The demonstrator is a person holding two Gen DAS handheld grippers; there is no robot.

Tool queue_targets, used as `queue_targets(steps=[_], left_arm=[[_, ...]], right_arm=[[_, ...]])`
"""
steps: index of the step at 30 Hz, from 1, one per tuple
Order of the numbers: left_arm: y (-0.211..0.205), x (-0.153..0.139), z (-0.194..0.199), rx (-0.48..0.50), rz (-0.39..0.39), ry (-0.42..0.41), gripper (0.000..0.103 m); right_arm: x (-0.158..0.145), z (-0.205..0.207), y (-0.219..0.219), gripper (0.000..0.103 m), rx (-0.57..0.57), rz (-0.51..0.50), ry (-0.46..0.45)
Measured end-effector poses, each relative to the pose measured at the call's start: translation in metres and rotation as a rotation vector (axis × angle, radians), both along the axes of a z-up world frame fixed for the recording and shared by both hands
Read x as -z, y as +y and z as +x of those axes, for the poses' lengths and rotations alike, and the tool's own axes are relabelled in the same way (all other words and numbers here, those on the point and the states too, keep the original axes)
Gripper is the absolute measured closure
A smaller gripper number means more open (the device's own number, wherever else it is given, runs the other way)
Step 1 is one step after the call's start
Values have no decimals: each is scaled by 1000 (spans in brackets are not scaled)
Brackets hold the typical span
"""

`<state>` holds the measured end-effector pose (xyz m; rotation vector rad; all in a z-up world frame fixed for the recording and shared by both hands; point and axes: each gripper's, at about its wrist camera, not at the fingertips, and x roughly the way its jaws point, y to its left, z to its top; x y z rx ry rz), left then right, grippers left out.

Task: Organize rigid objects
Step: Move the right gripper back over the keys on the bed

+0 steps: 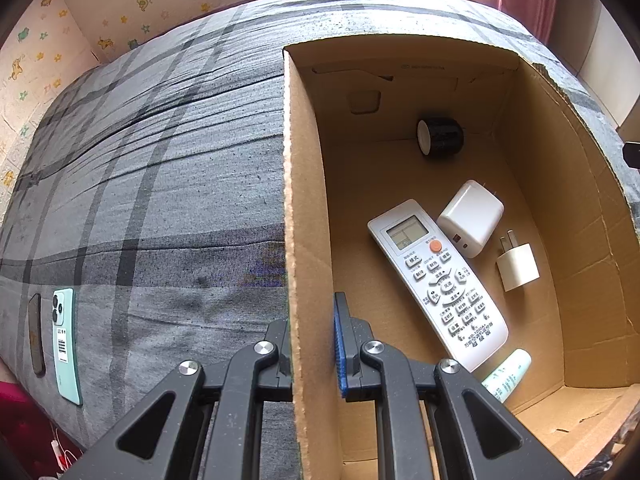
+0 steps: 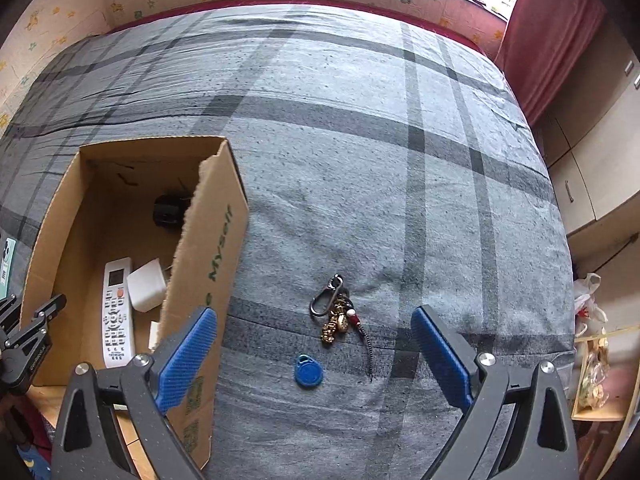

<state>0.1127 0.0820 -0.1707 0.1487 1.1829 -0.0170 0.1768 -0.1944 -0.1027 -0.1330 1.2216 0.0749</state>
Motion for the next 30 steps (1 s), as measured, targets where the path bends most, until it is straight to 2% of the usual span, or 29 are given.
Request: queue_targets(steps=[7,17,30], left_arm=[[0,0,1,-2,2,3,89],[0,1,1,-3,0,5,89],[2,3,1,-8,-8,9,89]], right_arm=[[41,16,-23,3,60,5,66],[101,36,-33,3,104,12,153],[142,49,-37,3,120,30,216]])
